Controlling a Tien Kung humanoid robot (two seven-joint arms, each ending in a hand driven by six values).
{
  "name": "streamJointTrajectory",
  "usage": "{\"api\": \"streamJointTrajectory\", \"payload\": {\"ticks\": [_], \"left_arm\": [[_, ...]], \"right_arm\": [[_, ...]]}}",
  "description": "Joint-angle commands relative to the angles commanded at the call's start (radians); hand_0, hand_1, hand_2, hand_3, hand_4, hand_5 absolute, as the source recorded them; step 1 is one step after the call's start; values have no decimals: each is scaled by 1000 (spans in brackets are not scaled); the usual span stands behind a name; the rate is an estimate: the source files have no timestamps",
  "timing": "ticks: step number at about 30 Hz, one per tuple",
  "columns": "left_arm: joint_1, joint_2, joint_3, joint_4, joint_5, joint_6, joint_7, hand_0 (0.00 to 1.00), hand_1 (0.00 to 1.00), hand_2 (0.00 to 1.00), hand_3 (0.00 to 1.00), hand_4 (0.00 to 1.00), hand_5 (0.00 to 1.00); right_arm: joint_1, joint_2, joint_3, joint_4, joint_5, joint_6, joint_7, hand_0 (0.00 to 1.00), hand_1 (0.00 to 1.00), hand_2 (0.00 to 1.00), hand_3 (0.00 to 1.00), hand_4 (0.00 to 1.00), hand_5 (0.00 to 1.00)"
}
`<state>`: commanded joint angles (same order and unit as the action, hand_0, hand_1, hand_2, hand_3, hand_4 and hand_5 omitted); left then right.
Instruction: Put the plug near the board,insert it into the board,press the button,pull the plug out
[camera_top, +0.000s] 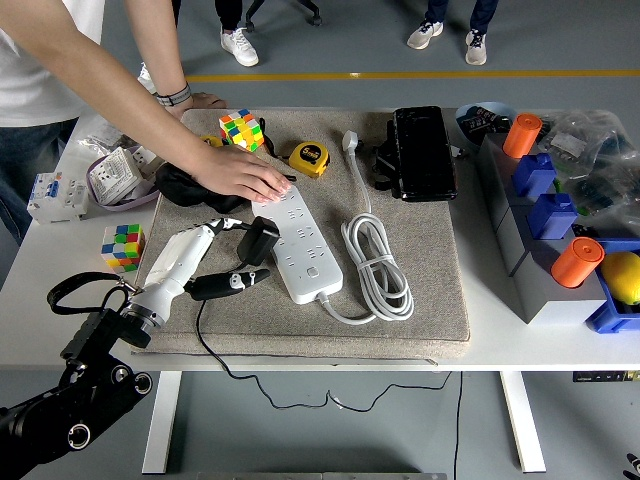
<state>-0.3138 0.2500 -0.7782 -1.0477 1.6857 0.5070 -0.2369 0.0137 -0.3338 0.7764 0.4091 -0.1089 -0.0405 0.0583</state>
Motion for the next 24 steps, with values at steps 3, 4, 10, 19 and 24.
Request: {"api": "streamJointTrajectory", "payload": {"ticks": [3, 4, 10, 19, 24], "left_arm": [[-5, -5, 1, 5, 1, -1, 5, 783, 792, 796, 757, 981, 680], [-7, -7, 2, 7, 0, -1, 5, 783, 792, 796, 757, 981, 680], [-24, -18, 9, 32, 5, -7, 25, 783, 793, 799, 756, 973, 688], [-28, -18, 20, 16, 4, -17, 34, 778, 789, 793, 755, 968, 696], [-39, -17, 38, -3, 0, -17, 33, 773, 786, 789, 751, 967, 698]], "right_arm": [[1, 1, 4, 0, 0, 0, 1, 605, 658, 630, 514, 815, 506], [1, 2, 5, 0, 0, 0, 1, 605, 658, 630, 514, 815, 506], [2, 3, 10, 2, -1, 0, 1, 605, 657, 628, 512, 815, 506], [-2, 3, 16, 2, -2, -1, 1, 603, 656, 627, 514, 815, 506], [-1, 5, 18, 3, -5, -1, 3, 602, 656, 626, 513, 815, 506]]}}
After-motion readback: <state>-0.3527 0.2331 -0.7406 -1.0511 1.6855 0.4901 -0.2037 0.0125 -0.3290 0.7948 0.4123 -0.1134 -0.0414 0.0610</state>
